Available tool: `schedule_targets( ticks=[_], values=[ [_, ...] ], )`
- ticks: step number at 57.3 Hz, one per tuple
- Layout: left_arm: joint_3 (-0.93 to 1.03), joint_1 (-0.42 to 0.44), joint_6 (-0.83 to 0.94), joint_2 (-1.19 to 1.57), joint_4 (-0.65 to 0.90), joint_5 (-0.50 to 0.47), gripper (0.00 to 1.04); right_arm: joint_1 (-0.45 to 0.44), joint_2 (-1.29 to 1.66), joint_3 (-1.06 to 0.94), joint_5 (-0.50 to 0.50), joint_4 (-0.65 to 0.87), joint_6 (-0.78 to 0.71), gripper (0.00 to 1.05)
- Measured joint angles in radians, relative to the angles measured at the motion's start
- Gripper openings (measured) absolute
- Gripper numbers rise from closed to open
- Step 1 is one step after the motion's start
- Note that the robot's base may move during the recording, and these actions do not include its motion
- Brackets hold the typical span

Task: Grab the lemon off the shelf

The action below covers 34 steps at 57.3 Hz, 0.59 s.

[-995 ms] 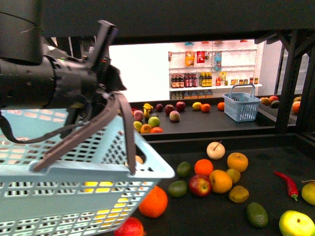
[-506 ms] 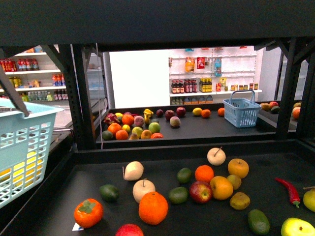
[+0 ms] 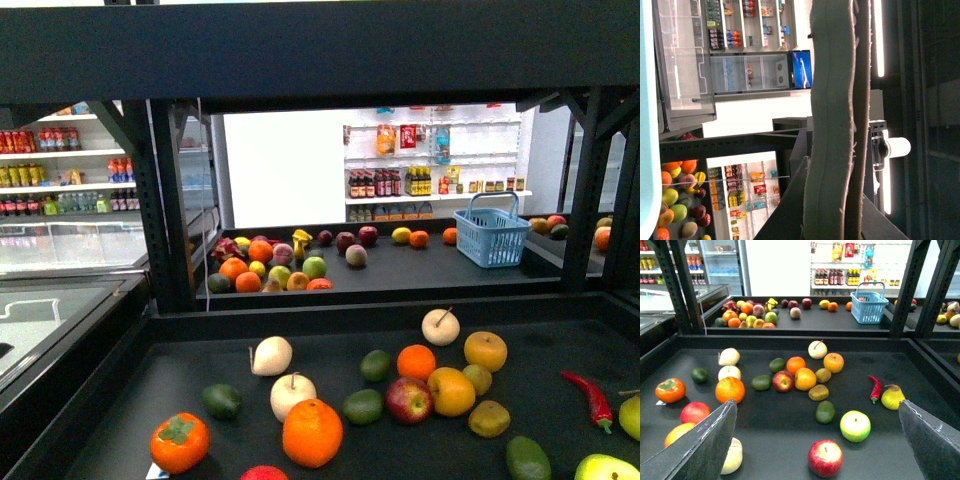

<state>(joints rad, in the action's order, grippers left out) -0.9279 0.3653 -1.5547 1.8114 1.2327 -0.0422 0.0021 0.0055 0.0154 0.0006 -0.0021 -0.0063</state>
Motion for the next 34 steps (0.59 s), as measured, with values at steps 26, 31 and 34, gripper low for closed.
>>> schedule_targets(
  ticks=[26, 31, 34],
  values=[
    [-0.021, 0.037, -0.102, 0.162, 0.155, 0.045, 0.08, 0.0, 0.0, 0.0, 0.0, 0.0, 0.002, 0.97],
    [-0.021, 0.038, -0.122, 0.169, 0.157, 0.026, 0.08, 0.0, 0.0, 0.0, 0.0, 0.0, 0.002, 0.97],
    [-0.021, 0.039, -0.134, 0.171, 0.157, 0.014, 0.08, 0.0, 0.0, 0.0, 0.0, 0.0, 0.002, 0.97]
  ],
)
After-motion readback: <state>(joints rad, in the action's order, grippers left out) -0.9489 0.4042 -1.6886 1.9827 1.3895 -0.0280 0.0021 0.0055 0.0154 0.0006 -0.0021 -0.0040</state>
